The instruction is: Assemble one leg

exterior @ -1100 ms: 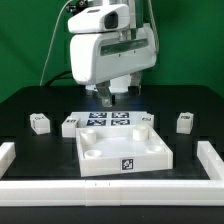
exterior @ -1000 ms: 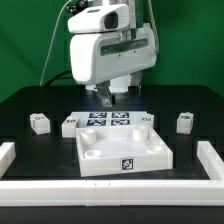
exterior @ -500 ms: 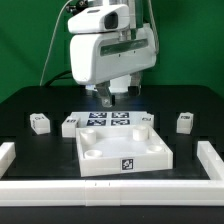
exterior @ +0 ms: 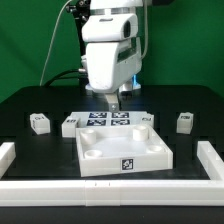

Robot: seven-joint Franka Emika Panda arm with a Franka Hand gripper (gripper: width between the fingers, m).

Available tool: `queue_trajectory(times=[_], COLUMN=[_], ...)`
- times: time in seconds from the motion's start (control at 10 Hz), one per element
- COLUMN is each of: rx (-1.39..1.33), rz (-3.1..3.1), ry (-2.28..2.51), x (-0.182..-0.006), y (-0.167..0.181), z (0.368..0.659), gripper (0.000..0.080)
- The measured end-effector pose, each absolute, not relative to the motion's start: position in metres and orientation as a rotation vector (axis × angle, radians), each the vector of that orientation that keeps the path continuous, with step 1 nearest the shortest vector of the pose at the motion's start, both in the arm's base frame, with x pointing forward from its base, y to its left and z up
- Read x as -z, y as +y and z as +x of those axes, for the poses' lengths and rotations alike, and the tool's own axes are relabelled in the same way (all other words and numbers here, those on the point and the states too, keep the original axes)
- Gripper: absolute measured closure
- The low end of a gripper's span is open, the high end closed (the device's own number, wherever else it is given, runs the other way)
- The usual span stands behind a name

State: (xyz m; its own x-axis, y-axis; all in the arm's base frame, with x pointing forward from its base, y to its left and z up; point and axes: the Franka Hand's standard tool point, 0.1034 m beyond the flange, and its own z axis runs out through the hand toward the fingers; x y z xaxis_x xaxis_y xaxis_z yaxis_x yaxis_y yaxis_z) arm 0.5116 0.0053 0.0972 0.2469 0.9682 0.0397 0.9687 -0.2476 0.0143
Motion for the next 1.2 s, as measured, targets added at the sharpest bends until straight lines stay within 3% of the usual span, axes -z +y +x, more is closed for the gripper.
queue_trajectory(times=[0.1,0.7,1.2], rx=[0.03,0.037,-0.039], rz=[-2.425,-2.38,-2.022], ry=[-1.971,-2.039,-2.414], x=[-0.09,-0.089,-0.065], y=[0.007,0.004,0.0], z=[0.504,0.505,0.477], gripper=[0.015,0.015,0.015])
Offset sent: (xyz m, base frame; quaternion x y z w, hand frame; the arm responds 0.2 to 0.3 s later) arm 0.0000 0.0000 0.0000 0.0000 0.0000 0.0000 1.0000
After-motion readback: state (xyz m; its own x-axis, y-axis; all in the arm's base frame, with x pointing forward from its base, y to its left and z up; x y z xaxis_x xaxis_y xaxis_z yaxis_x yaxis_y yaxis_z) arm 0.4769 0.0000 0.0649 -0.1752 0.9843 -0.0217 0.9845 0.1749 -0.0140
